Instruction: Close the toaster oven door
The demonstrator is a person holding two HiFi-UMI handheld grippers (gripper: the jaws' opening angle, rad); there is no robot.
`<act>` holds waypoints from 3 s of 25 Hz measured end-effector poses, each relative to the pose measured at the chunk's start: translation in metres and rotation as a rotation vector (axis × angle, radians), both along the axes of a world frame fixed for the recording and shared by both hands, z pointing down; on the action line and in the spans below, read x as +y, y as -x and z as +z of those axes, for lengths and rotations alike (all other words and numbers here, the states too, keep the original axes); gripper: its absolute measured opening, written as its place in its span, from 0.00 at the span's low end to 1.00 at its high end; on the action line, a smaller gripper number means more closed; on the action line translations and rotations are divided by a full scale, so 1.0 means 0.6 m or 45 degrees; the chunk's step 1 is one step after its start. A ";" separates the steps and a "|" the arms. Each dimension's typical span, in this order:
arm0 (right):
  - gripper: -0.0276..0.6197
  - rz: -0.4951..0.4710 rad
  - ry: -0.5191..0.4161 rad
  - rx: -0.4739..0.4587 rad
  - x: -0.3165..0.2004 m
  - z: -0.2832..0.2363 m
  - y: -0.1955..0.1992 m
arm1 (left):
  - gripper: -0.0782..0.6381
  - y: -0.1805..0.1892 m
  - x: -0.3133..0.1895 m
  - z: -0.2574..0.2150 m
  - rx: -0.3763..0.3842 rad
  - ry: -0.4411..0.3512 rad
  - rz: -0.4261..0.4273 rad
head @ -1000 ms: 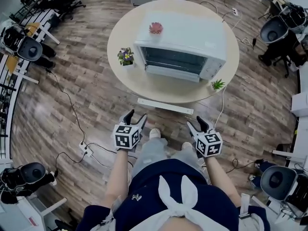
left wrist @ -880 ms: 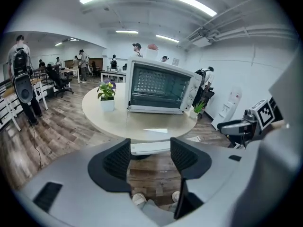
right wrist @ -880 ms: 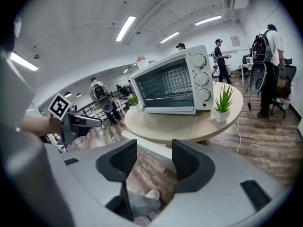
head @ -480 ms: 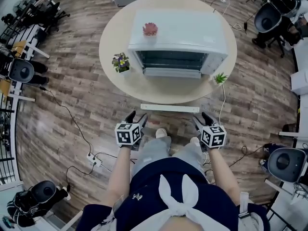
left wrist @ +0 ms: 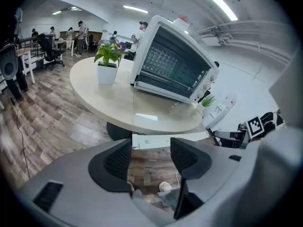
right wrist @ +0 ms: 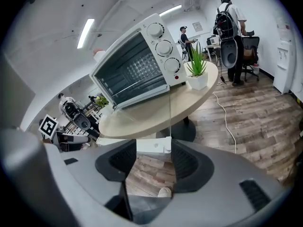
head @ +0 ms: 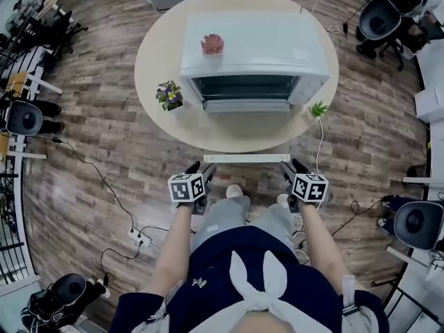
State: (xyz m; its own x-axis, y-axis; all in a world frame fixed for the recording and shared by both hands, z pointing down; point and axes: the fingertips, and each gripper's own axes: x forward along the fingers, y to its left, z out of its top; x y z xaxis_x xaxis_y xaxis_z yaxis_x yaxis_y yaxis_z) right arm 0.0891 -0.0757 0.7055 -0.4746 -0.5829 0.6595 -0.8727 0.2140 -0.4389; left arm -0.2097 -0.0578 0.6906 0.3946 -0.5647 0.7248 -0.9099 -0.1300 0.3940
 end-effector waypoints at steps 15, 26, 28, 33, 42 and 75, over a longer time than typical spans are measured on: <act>0.33 -0.002 0.095 0.044 -0.006 0.048 -0.002 | 0.39 0.010 -0.017 0.069 0.021 0.143 0.010; 0.29 -0.004 0.101 0.058 -0.006 0.050 0.001 | 0.37 0.006 -0.027 0.056 0.172 0.108 -0.017; 0.29 -0.003 0.104 0.057 -0.005 0.048 0.001 | 0.36 0.004 -0.027 0.054 0.174 0.109 -0.010; 0.28 0.004 0.107 0.069 -0.006 0.051 -0.002 | 0.31 0.006 -0.026 0.063 0.122 0.130 -0.014; 0.28 0.008 0.087 0.071 -0.005 0.040 -0.003 | 0.31 0.005 -0.024 0.055 0.125 0.145 -0.026; 0.28 -0.044 -0.019 0.055 -0.004 -0.008 -0.003 | 0.30 0.010 -0.022 0.007 0.177 0.099 -0.126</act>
